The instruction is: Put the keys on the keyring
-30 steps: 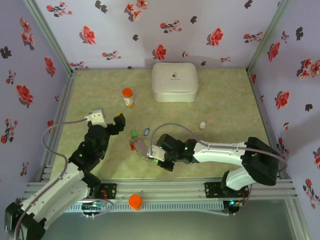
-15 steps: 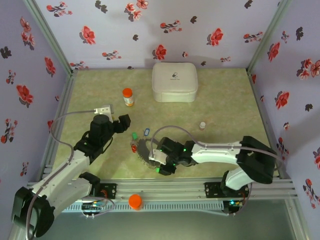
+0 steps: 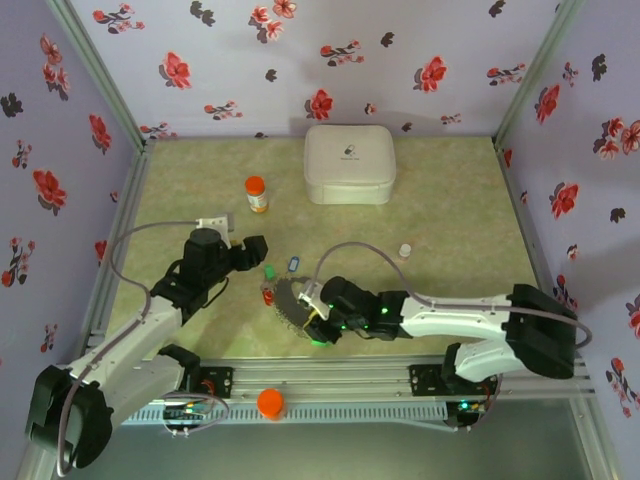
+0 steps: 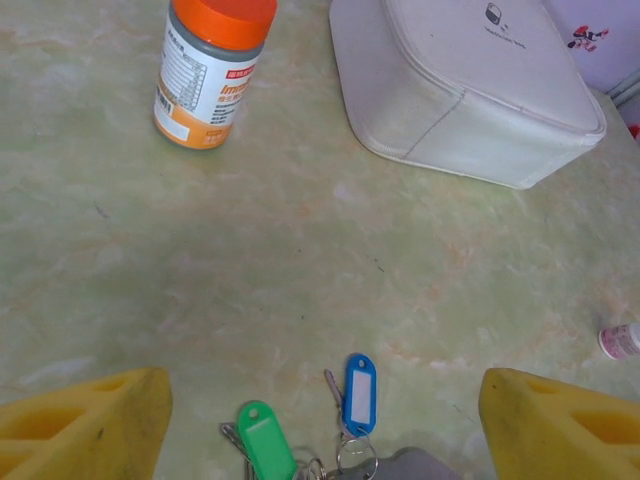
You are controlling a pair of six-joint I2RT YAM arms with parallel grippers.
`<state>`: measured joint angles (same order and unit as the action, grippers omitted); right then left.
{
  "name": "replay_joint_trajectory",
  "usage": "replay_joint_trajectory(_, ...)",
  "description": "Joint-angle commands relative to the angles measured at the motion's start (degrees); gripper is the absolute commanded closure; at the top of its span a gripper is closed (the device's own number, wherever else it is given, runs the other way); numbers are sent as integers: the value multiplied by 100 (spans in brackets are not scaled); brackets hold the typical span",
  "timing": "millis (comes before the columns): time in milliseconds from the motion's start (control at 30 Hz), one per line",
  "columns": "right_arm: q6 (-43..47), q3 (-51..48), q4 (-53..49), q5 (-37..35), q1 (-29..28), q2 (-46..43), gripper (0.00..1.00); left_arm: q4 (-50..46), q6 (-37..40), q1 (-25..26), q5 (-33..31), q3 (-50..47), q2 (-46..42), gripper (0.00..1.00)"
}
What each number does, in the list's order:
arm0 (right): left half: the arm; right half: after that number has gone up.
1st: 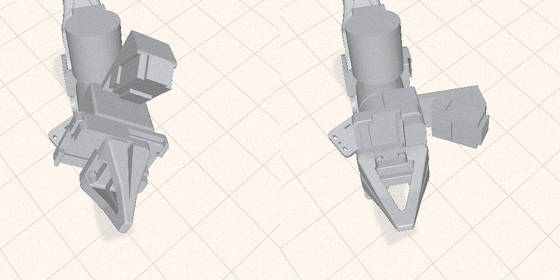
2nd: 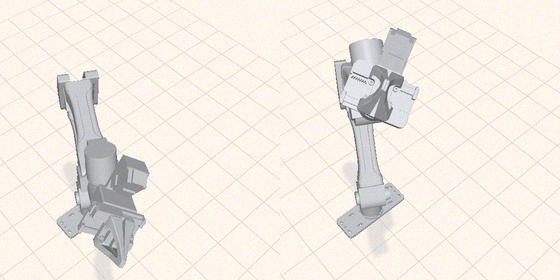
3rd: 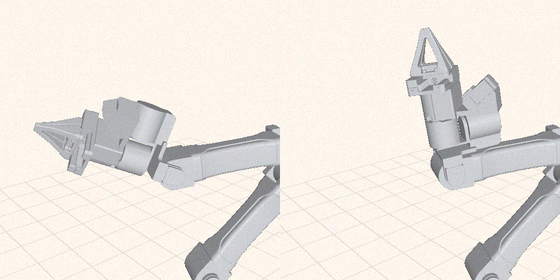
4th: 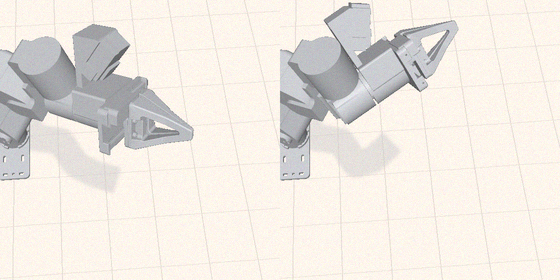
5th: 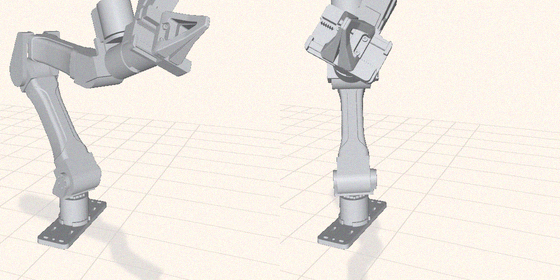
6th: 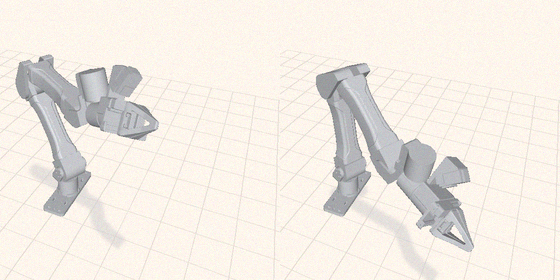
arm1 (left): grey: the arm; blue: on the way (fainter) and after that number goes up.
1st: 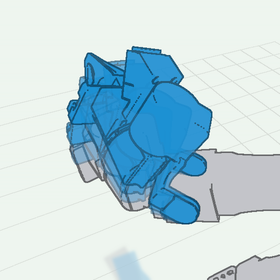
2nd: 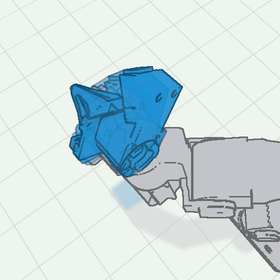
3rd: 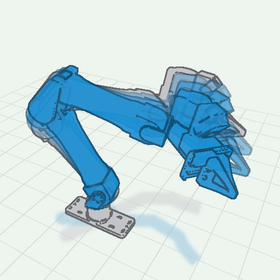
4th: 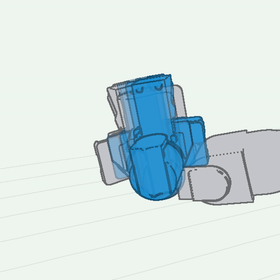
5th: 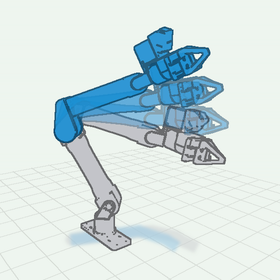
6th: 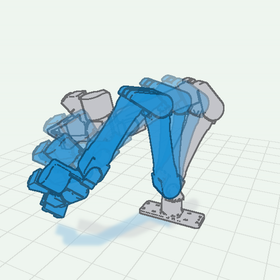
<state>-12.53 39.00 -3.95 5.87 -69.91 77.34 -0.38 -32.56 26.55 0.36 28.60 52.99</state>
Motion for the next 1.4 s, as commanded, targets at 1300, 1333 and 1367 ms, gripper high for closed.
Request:
replay_joint_trajectory(1300, -2263, 2496, -2562, -1139, 725, 2830, 66, -603, -762, -622, 500, -298, -363, 17)
replay_joint_trajectory(1333, -2224, 2481, -2574, -1144, 791, 2834, 66, -604, -753, -510, 457, -262, -346, 17)
replay_joint_trajectory(1367, -2164, 2472, -2608, -1167, 868, 2832, 67, -612, -719, -329, 351, -214, -319, 17)
